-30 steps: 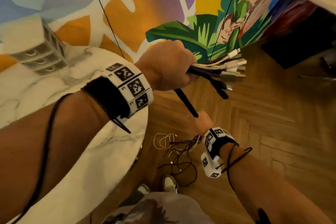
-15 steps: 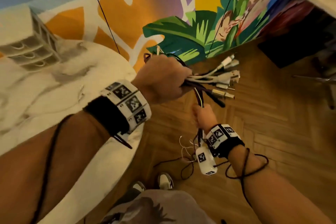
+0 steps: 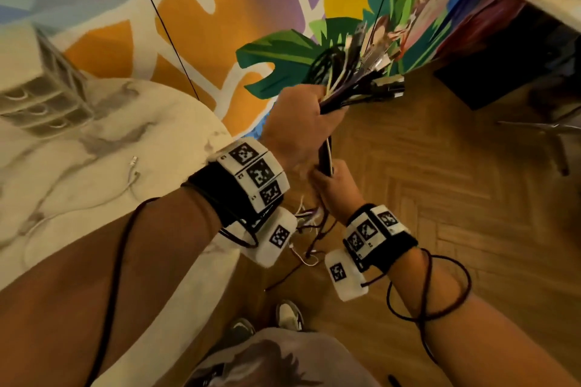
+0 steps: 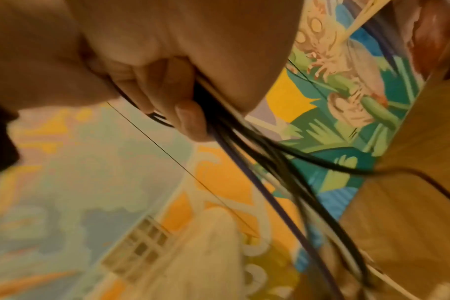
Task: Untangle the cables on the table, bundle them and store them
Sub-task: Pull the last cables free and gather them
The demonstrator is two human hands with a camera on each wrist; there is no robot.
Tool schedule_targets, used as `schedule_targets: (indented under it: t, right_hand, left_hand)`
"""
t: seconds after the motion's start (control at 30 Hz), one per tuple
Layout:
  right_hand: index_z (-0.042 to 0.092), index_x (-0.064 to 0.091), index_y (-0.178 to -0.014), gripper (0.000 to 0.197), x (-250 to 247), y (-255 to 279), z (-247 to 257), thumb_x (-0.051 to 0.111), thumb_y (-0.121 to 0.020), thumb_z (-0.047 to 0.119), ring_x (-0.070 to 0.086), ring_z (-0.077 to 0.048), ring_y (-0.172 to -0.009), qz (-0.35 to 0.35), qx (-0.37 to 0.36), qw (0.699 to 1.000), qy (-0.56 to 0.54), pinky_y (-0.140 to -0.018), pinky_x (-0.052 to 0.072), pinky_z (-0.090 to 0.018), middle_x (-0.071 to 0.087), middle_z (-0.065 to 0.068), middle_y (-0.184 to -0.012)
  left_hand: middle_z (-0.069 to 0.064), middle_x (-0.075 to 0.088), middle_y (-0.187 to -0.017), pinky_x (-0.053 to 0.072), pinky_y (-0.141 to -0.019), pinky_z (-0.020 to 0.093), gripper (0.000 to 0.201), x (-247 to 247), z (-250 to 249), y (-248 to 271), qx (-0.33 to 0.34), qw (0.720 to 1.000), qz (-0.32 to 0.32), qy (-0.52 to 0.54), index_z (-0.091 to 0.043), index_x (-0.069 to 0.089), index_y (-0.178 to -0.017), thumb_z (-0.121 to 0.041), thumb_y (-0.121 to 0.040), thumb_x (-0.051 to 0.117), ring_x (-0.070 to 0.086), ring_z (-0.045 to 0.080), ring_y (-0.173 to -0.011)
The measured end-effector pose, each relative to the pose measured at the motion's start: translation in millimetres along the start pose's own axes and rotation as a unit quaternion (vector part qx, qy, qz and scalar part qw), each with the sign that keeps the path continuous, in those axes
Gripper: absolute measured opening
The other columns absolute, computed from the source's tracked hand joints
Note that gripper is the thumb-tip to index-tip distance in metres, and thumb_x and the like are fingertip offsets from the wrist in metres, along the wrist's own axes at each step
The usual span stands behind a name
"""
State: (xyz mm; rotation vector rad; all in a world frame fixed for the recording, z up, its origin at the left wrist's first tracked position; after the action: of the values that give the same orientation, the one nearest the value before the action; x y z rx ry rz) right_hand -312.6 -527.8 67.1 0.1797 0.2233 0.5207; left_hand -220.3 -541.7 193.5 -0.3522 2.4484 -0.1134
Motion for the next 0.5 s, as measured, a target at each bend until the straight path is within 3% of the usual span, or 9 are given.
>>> schedule_targets:
  t: [0.03,0.1,0.17,0.27,0.37,0.43,0.5]
  right_hand:
    - [0.016,0.037,-0.054,0.037,0.2,0.7,-18.0,0.053,-0.086,0.006,0.03,-0.011,-0.04,-0.002,0.021,0.999,0.029,-0.045,0.027,-0.025,0.034,0.001,-0.047]
    - [0.019,0.035,-0.056,0.038,-2.9,0.1,-60.9,0.056,-0.087,0.013,0.03,-0.014,-0.046,-0.014,0.091,0.994,0.066,-0.049,0.026,-0.028,0.032,0.001,-0.051]
    - [0.017,0.038,-0.061,0.032,-9.4,-4.3,-88.7,0.056,-0.088,0.019,0.032,-0.017,-0.051,-0.037,0.142,0.986,0.085,-0.052,0.027,-0.03,0.035,0.0,-0.055]
    - [0.013,0.048,-0.067,0.024,-10.4,-20.1,-111.3,0.054,-0.088,0.022,0.04,-0.019,-0.054,-0.045,0.183,0.978,0.085,-0.052,0.032,-0.03,0.044,-0.002,-0.059]
    - [0.013,0.049,-0.068,0.027,-4.8,-20.0,-140.0,0.05,-0.093,0.023,0.05,-0.016,-0.047,-0.005,0.236,0.963,0.129,-0.049,0.041,-0.026,0.052,-0.002,-0.055]
    - [0.017,0.046,-0.069,0.027,-5.9,-14.9,-153.8,0.049,-0.095,0.025,0.054,-0.016,-0.044,-0.011,0.272,0.953,0.131,-0.045,0.047,-0.025,0.054,-0.003,-0.052]
    - [0.014,0.049,-0.07,0.029,-15.2,-14.8,-156.5,0.049,-0.095,0.029,0.049,-0.019,-0.044,-0.066,0.293,0.947,0.111,-0.035,0.038,-0.018,0.052,-0.006,-0.056]
  left_hand:
    - [-0.005,0.054,-0.056,0.041,-0.048,0.013,0.024,-10.8,-4.2,-2.9,0.013,1.0,-0.015,0.001,-0.006,0.064,-0.077,-0.027,-0.087,0.064,0.054,0.002,-0.048]
    - [-0.012,0.044,-0.054,0.031,-0.043,0.008,0.018,-36.7,-16.8,-9.3,0.048,0.998,-0.05,-0.004,-0.013,0.059,-0.075,-0.025,-0.088,0.062,0.047,-0.003,-0.042]
    - [-0.005,0.049,-0.06,0.027,-0.047,0.015,0.025,-53.4,-28.1,-12.9,0.105,0.99,-0.064,-0.071,-0.008,0.062,-0.078,-0.031,-0.087,0.059,0.046,0.004,-0.048]
    - [0.007,0.058,-0.067,0.026,-0.056,0.027,0.034,-58.6,-38.5,-9.9,0.175,0.967,-0.061,-0.173,-0.003,0.062,-0.079,-0.036,-0.083,0.055,0.049,0.025,-0.059]
    - [0.002,0.05,-0.063,0.024,-0.054,0.028,0.032,-64.9,-44.8,-10.5,0.19,0.963,-0.076,-0.178,-0.006,0.059,-0.075,-0.036,-0.083,0.054,0.04,0.02,-0.056]
    - [0.004,0.055,-0.064,0.031,-0.051,0.032,0.035,-66.6,-45.9,-11.5,0.199,0.957,-0.071,-0.199,-0.005,0.06,-0.078,-0.039,-0.085,0.053,0.046,0.023,-0.057]
    - [0.009,0.063,-0.071,0.04,-0.053,0.038,0.038,-67.1,-42.4,-13.3,0.202,0.952,-0.067,-0.222,-0.005,0.064,-0.087,-0.041,-0.086,0.054,0.054,0.027,-0.062]
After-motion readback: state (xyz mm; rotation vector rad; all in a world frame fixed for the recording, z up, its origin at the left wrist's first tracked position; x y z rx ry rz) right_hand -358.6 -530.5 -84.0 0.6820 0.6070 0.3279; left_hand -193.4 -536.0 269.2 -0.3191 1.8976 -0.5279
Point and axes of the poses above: each hand's wrist, its own y-axis away from the middle knuckle, its own x-axis out of the palm, z = x × y, the point moved 7 cm from there along -y, towards the middle knuckle
